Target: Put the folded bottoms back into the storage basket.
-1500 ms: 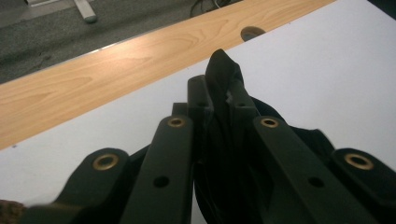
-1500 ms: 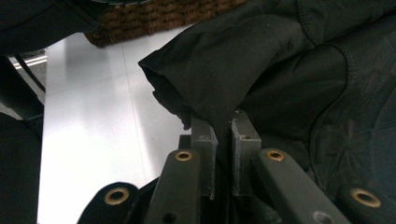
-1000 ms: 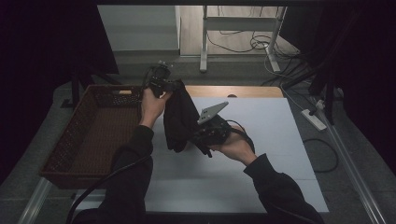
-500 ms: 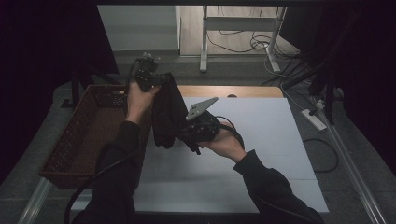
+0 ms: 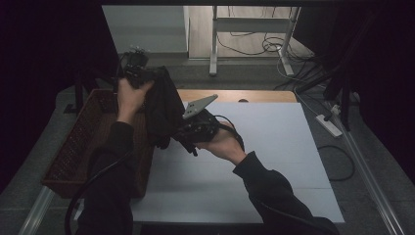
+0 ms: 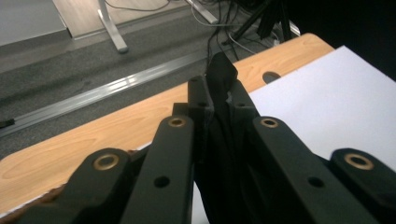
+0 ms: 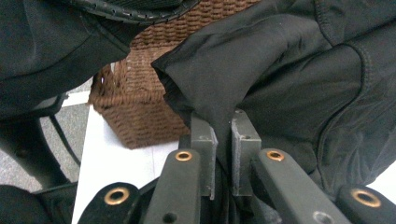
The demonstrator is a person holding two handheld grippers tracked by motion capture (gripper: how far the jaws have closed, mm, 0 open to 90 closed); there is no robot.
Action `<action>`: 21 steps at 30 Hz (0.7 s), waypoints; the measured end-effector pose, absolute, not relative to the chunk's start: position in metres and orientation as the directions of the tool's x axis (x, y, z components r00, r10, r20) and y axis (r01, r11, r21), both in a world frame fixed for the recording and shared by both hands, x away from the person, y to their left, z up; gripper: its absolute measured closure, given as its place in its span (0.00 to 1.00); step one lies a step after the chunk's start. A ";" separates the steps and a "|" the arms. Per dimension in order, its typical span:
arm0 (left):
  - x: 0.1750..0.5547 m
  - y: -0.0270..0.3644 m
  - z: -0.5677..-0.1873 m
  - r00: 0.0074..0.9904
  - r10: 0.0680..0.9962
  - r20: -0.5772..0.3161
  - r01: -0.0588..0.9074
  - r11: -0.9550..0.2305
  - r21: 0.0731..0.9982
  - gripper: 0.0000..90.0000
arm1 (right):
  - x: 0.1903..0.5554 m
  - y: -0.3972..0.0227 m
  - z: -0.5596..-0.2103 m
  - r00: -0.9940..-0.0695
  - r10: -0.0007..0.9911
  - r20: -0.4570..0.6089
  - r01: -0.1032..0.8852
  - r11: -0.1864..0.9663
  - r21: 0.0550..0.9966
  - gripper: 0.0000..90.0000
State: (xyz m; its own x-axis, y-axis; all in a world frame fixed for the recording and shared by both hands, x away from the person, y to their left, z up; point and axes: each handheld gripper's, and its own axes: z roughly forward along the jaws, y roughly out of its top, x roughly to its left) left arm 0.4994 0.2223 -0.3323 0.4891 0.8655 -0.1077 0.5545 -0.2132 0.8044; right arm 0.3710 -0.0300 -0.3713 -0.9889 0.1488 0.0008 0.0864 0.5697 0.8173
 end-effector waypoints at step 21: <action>0.491 0.270 -0.306 0.429 0.894 -0.127 0.517 -0.128 0.846 0.93 | 0.379 0.017 -0.362 -0.992 0.125 -0.007 0.059 0.517 0.854 0.93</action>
State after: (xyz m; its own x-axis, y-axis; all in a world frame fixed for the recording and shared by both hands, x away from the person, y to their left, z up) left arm 0.4909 0.2701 -0.3059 0.4290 0.8944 -0.1269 0.5172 -0.1280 0.8463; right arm 0.3786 0.0169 -0.3619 -0.9921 0.1255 -0.0074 0.0591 0.5171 0.8539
